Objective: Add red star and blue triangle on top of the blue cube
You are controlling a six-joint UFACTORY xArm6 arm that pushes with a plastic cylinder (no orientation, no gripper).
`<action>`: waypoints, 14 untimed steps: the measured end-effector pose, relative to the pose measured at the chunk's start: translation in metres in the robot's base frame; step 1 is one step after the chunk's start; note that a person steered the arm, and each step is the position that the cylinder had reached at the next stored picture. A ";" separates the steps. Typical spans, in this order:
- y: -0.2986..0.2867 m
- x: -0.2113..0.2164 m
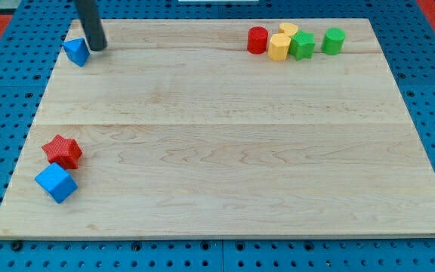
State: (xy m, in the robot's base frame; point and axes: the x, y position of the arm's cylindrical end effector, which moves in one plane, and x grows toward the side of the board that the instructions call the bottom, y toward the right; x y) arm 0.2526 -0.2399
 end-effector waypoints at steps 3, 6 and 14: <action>0.020 0.040; 0.042 0.078; 0.085 0.172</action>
State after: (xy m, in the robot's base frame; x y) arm 0.4250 -0.1547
